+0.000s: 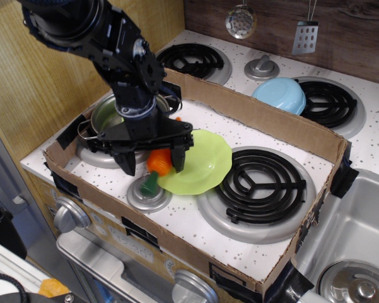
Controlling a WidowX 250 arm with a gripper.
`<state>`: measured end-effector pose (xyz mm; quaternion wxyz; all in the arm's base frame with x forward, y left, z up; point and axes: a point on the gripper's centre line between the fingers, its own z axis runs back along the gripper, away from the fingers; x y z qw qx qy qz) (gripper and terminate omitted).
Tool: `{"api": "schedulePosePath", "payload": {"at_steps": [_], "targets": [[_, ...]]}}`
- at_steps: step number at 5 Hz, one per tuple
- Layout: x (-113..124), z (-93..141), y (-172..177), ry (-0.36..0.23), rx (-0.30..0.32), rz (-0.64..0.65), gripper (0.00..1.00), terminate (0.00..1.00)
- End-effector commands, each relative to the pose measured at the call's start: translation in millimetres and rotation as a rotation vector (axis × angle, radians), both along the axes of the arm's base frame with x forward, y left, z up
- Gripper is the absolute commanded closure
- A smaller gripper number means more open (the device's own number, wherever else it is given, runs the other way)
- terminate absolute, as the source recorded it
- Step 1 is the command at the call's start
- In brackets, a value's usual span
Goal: Take carrot off plate
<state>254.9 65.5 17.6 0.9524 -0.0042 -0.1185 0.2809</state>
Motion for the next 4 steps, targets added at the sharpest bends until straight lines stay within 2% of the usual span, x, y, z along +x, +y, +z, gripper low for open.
{"api": "schedulePosePath", "payload": {"at_steps": [1, 2, 4], "targets": [[4.1, -0.8, 4.6, -0.038, -0.013, 0.001, 1.0, 0.0], [4.7, 6.8, 1.9, -0.029, -0.001, 0.013, 1.0, 0.0], [9.4, 30.2, -10.5, 0.011, -0.063, 0.036, 1.0, 0.0]]}}
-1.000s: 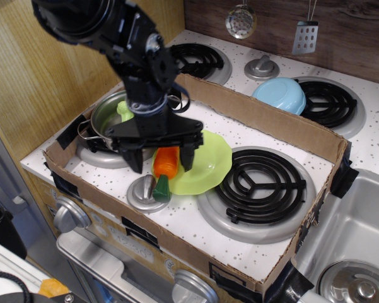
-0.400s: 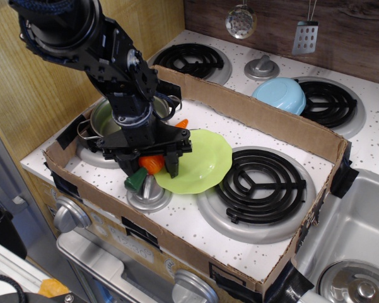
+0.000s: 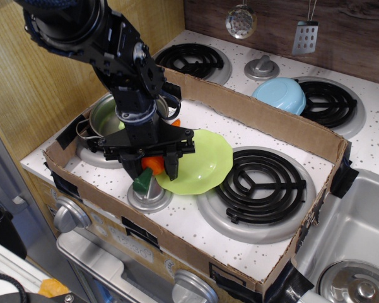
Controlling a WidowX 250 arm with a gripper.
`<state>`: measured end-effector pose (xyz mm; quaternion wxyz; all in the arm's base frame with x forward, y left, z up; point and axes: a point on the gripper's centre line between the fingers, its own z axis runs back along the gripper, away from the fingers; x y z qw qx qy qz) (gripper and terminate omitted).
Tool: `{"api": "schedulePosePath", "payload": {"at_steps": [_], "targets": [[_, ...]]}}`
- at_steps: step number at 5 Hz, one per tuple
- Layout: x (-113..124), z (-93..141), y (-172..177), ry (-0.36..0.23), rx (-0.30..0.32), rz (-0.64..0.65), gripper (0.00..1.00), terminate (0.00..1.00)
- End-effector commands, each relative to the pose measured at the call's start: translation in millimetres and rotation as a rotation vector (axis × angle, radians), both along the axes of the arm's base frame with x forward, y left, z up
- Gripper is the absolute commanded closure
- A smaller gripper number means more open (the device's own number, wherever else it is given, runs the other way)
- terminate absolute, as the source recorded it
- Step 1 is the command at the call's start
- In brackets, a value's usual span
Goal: Take carrot off plate
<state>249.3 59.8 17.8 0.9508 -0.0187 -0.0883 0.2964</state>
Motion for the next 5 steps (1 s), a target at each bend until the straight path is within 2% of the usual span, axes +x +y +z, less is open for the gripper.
{"api": "schedulePosePath", "payload": {"at_steps": [1, 2, 3, 4, 5], "targets": [[18.4, 45.4, -18.2, 0.002, -0.083, 0.032, 1.0, 0.0], [25.6, 55.0, -31.4, 0.02, -0.162, 0.038, 1.0, 0.0], [41.2, 60.2, -47.6, 0.021, -0.216, 0.027, 1.0, 0.0], [58.9, 57.5, -63.0, 0.013, -0.221, 0.086, 1.0, 0.0], [74.4, 55.4, -74.2, -0.002, -0.189, 0.336, 1.0, 0.0]]}}
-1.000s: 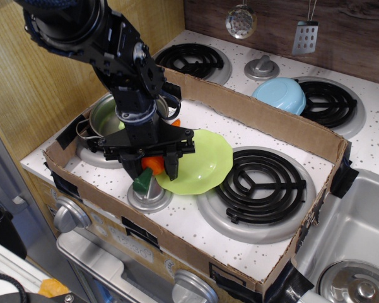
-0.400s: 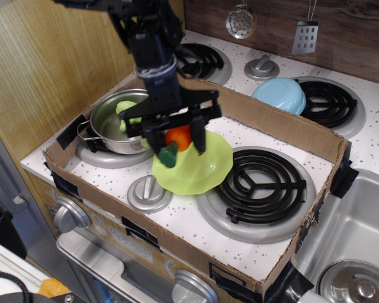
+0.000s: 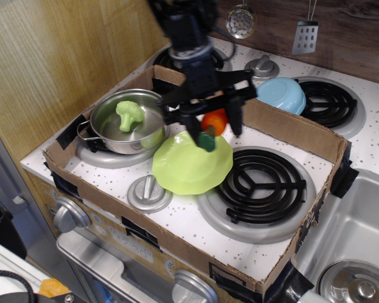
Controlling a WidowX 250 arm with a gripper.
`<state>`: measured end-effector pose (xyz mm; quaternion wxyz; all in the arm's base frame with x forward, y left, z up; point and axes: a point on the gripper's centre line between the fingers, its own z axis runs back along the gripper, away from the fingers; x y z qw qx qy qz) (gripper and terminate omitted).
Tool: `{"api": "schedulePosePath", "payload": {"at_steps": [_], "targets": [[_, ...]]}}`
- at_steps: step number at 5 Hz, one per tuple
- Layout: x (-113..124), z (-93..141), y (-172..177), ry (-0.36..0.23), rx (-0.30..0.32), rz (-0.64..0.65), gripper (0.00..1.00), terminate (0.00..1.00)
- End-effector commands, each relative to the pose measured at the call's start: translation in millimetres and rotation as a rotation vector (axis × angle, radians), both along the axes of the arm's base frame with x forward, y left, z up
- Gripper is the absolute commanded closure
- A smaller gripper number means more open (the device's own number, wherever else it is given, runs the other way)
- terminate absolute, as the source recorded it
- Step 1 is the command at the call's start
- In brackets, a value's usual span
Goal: Take carrot off plate
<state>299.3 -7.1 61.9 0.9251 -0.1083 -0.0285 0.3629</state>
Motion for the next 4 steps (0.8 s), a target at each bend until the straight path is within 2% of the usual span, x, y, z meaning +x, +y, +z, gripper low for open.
{"api": "schedulePosePath", "payload": {"at_steps": [1, 2, 3, 4], "targets": [[41.3, 11.7, -21.0, -0.027, -0.005, 0.467, 1.0, 0.0], [52.5, 8.0, -28.6, -0.038, -0.076, 0.717, 1.0, 0.0], [63.3, 7.5, -41.1, -0.029, -0.03, 0.966, 1.0, 0.0], [70.4, 1.9, -36.0, -0.085, -0.079, 1.135, 1.0, 0.0]]}}
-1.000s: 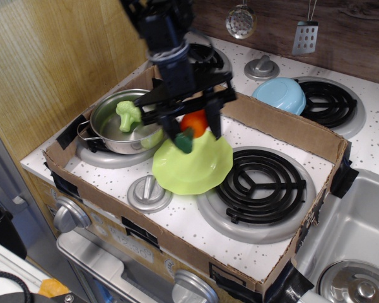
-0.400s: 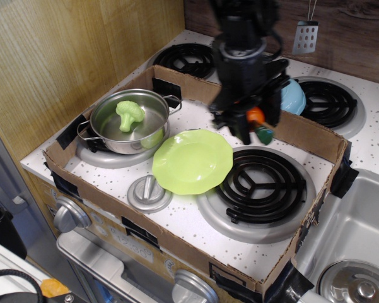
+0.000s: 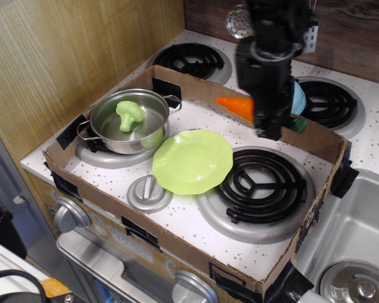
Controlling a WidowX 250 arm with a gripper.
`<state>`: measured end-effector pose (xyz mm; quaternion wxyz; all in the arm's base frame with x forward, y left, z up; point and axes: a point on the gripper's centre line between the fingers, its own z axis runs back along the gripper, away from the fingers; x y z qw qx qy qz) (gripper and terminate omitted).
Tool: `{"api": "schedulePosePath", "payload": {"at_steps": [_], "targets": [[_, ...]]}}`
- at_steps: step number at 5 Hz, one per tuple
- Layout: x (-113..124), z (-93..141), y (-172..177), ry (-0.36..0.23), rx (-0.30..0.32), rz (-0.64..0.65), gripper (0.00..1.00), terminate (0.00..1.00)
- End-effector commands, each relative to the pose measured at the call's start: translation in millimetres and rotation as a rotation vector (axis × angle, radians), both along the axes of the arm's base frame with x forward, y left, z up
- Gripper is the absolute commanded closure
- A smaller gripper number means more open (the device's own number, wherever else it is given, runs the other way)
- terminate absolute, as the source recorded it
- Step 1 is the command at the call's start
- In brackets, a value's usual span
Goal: Take carrot off plate
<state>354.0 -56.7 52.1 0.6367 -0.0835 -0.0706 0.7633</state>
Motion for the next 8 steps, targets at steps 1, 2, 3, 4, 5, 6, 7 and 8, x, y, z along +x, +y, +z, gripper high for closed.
{"api": "schedulePosePath", "payload": {"at_steps": [1, 2, 3, 4, 5, 6, 7, 8], "targets": [[16.4, 10.5, 13.0, -0.146, -0.023, 0.086, 1.0, 0.0], [12.5, 9.8, 8.2, -0.158, 0.147, 0.027, 0.0, 0.0], [11.7, 12.9, 9.7, -0.186, 0.185, -0.006, 0.0, 0.0], [11.5, 18.3, 9.3, -0.207, 0.207, -0.017, 0.0, 0.0], [4.8, 24.7, 7.0, -0.188, 0.238, -0.087, 0.0, 0.0], [3.5, 39.0, 12.8, -0.133, 0.253, -0.198, 0.0, 0.0], [2.8, 42.4, 13.6, -0.181, 0.326, -0.277, 0.0, 0.0], [2.8, 42.4, 13.6, -0.181, 0.326, -0.277, 0.0, 0.0]]}}
